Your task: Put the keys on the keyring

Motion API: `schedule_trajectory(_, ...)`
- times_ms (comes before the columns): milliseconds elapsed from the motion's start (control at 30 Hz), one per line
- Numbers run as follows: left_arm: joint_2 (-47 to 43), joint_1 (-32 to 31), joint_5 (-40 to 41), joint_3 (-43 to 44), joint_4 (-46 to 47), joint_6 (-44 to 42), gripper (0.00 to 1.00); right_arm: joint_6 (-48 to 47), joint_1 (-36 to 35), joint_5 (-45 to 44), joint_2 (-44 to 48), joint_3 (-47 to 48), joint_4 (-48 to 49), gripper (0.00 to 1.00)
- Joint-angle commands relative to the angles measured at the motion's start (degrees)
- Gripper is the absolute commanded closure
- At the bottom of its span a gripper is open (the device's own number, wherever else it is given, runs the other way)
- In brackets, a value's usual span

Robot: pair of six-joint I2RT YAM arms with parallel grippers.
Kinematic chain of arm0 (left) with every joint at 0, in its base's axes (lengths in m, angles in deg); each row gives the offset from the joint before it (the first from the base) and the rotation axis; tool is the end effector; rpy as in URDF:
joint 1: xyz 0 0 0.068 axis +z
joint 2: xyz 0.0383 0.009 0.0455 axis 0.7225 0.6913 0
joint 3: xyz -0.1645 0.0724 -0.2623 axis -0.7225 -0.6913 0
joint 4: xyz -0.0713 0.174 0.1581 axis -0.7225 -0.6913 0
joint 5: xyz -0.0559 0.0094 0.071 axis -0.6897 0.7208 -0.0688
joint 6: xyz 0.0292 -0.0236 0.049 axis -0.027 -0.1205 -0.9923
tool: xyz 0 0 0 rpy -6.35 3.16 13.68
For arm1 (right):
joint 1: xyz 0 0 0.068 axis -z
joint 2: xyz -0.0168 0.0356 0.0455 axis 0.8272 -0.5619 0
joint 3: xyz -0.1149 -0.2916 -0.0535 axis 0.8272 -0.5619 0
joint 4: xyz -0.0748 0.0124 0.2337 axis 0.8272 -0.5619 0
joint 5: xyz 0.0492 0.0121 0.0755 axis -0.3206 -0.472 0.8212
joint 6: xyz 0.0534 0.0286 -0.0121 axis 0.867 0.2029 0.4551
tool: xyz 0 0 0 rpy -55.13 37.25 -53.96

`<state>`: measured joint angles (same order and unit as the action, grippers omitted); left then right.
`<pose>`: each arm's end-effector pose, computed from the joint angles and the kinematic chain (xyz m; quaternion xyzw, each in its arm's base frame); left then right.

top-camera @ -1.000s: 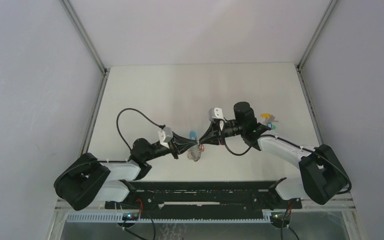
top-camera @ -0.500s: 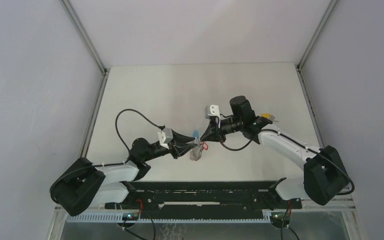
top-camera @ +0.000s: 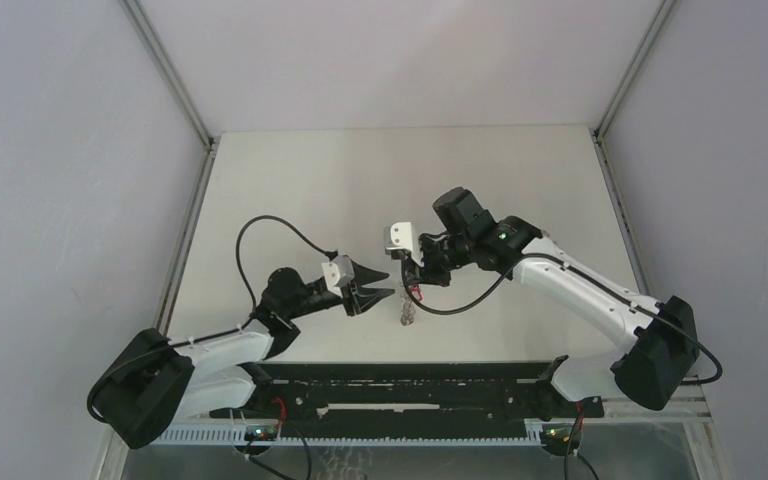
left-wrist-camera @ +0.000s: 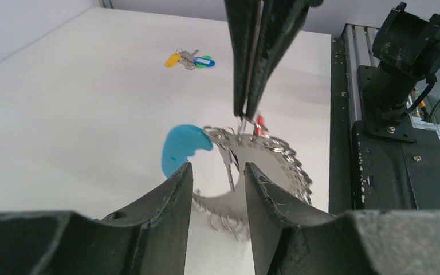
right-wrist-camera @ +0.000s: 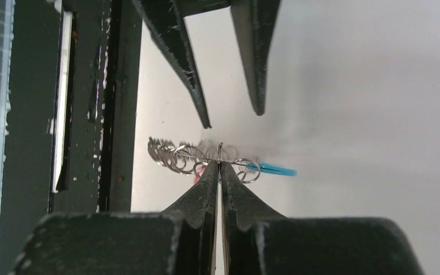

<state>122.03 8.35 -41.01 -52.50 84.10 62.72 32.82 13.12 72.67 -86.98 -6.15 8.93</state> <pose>0.1309 -0.1359 0.2595 0.4085 0.5551 -0.4333 0.5808 0.1715 0.1951 0.3500 -0.6541 0.6173 0.3023 0.3159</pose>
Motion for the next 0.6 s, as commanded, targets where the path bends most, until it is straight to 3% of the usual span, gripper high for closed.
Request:
schedule_trajectory(0,0.4,-0.1,-3.0,5.3,0.9,-1.9,0.58,-3.9,-1.4,-4.8,1.4,3.5,-4.8,1.0)
schedule_trajectory(300,3.8,-0.1,-10.5,8.2,2.2,-0.9,0.61,-5.2,-1.8,-5.4,-0.3,5.0,-5.3,1.0)
schedule_trajectory(567,6.5,-0.1,-11.2,10.4,2.2,-0.3,0.68,-5.8,-1.9,-4.6,-0.6,5.0,-4.4,1.0)
